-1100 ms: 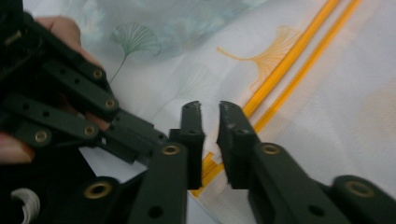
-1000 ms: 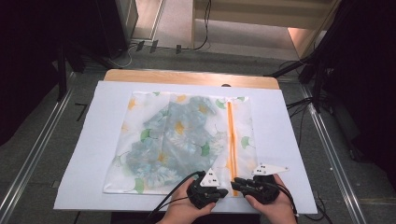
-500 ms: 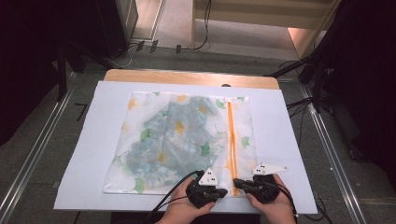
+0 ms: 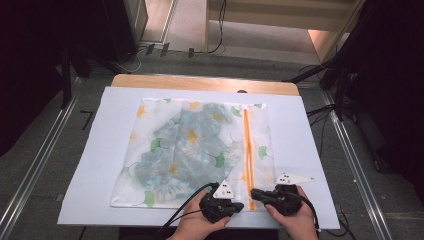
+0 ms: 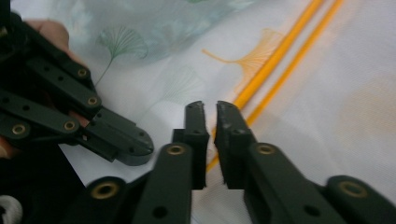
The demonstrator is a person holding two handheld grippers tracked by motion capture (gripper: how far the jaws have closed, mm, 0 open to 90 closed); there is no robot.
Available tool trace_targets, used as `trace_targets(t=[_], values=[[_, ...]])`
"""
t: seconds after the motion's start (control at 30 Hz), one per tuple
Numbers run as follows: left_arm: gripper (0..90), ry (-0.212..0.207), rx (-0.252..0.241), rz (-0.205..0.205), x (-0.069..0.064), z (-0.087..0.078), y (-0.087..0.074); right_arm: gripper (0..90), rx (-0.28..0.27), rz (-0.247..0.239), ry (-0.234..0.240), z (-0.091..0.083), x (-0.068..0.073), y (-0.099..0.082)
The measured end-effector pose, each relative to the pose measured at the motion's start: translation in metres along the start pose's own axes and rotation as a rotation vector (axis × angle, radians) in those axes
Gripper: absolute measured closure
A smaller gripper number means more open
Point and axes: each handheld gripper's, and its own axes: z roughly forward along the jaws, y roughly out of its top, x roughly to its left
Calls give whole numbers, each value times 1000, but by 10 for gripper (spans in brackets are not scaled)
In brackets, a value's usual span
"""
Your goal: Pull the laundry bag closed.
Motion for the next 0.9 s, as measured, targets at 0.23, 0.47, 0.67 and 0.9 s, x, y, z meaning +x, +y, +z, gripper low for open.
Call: trace_targets(t=[0.23, 0.47, 0.67, 0.9], values=[[900, -4, -5, -5, 0, 0, 0, 838, 82, -126, -123, 14, 19, 1], [900, -3, -2, -1, 0, 0, 0, 900, 67, -64, -67, 7, 10, 1], [900, 3, -2, 3, -1, 0, 0, 900, 44, -49, -65, 4, 9, 1], [900, 7, 2, 10, -1, 0, 0, 900, 39, -46, -99, 7, 9, 4]])
